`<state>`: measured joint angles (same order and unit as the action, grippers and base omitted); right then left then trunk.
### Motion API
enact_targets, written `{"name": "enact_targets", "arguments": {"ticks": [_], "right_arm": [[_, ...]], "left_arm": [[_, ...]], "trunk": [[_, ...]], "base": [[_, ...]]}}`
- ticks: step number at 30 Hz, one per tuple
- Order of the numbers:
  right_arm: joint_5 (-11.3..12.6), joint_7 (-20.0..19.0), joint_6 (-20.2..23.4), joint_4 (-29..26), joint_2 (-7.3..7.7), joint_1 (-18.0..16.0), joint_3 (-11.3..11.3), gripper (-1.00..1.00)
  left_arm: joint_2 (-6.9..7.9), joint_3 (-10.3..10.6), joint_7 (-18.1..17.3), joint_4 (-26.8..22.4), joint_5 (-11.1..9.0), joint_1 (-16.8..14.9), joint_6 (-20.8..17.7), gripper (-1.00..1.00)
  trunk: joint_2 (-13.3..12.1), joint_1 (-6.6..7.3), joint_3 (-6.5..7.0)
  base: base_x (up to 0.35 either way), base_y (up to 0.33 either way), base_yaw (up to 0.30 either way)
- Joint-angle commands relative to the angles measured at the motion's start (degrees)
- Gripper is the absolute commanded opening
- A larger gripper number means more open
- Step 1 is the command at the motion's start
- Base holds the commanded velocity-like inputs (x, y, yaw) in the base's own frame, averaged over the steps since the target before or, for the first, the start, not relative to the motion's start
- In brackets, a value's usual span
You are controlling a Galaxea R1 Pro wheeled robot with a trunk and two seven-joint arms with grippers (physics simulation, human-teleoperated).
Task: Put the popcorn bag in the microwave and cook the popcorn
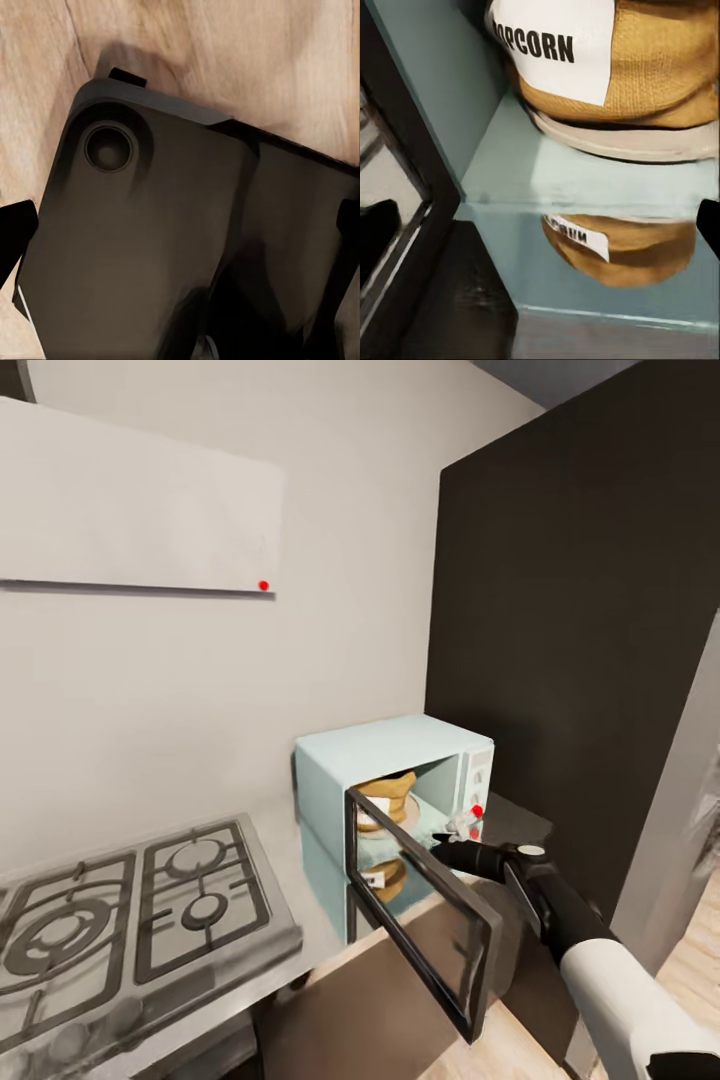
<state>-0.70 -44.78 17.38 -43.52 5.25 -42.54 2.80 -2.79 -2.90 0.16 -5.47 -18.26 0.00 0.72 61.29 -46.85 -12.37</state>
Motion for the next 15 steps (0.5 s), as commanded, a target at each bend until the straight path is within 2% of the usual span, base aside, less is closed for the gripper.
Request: {"name": "enact_targets", "arguments": {"ticks": [1,4,11,13,14,15], "right_arm": [[0.1,-0.1,0.4,-0.6,1.17,0.0,0.0,1.0],[0.2,0.1,1.1,-1.7,2.31,0.0,0.1,1.0],[0.0,1.2,4.9,-1.9,2.6,0.0,0.1,1.0],[0.2,2.4,4.9,-1.5,4.94,0.0,0.0,1.0],[0.3,5.1,4.9,1.4,6.8,0.0,0.0,1.0],[0.3,6.5,4.9,3.3,6.99,0.0,0.1,1.0]], "left_arm": [[-0.02,-0.2,0.0,-0.1,-0.1,0.0,0.1,1.0],[-0.02,-0.2,0.0,0.0,0.0,0.0,0.1,1.0],[-0.02,-0.2,0.0,0.0,-0.1,0.0,0.1,1.0],[0.01,-0.3,0.0,-0.1,-0.1,0.0,0.1,1.0],[-0.01,-0.3,0.0,-0.1,-0.1,0.0,0.1,1.0],[-0.02,-0.3,0.0,-0.1,-0.1,0.0,0.1,1.0]], "trunk": [[0.1,0.03,-0.07],[0.1,0.03,-0.07],[0.1,0.03,-0.07],[0.1,0.03,-0.07],[0.1,0.03,-0.07],[0.1,0.03,-0.07]], "base": [[-0.347,0.0,0.0],[-0.347,0.0,0.0],[-0.347,0.0,0.0],[-0.346,0.0,0.0],[-0.346,0.0,0.0],[-0.346,0.0,0.0]]}}
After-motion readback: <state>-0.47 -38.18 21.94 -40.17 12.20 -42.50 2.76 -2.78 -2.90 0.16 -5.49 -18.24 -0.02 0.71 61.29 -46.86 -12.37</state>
